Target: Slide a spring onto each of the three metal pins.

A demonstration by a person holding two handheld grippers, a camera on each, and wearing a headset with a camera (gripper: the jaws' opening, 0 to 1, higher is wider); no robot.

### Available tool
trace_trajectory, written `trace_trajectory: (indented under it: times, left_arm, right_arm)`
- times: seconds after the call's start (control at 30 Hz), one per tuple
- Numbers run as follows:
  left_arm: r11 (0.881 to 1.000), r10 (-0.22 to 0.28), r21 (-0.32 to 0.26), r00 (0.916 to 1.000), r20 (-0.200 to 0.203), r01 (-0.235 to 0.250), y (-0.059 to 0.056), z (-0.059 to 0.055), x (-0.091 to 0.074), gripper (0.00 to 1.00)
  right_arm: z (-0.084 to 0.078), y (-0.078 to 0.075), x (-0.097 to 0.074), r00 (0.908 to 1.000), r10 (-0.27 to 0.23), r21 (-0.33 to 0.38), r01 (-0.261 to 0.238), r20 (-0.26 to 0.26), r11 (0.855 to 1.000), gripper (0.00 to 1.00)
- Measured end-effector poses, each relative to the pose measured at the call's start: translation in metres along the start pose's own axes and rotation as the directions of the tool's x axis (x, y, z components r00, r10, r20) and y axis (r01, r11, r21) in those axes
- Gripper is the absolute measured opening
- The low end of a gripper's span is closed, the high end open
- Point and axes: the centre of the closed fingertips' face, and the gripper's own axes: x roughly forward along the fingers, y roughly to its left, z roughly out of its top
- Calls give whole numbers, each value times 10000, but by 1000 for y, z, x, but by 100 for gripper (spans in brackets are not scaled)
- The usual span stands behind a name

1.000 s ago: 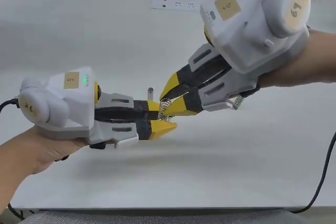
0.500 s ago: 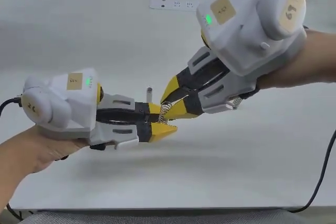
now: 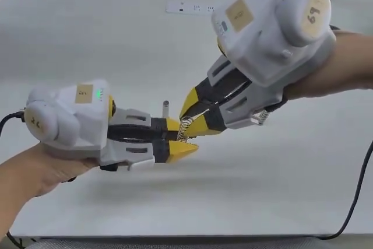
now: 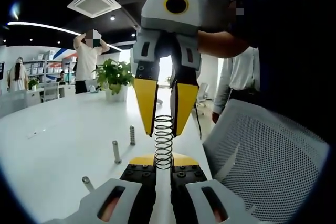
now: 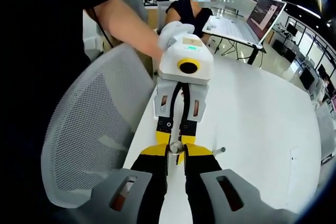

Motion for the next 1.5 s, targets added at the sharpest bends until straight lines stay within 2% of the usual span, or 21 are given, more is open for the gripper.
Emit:
trace_trajectory:
  times: [0.2, 0.4, 0.57, 0.83, 1.1, 1.5]
  left_arm:
    - [9999, -18, 106, 10000, -45, 18, 0, 0, 0, 0]
    - [9999, -42, 117, 10000, -55, 43, 0, 0, 1, 0]
    - [9998, -129, 130, 9999, 4, 129, -1, 3, 2, 0]
    - [9998, -128, 141, 9999, -50, 129, -2, 3, 2, 0]
    - [9999, -119, 86, 9998, -183, 121, -4, -1, 2, 1]
    - [9999, -55, -90, 9997, -220, 53, -1, -5, 3, 2]
  right_arm:
    - [1, 3, 1, 9997, 210, 79, -209, -113, 9997, 9]
    - [1, 4, 2, 9982, 373, 52, -371, -465, 9993, 9]
    - [-3, 6, 6, 9936, 597, 187, -581, -964, 9981, 9]
    - [-4, 6, 8, 9903, 696, 181, -679, -1199, 9975, 8]
    - [-6, 10, 11, 9820, 816, 21, -825, -1701, 9966, 8]
    - [-9, 8, 14, 9823, 745, -146, -781, -1719, 9968, 8]
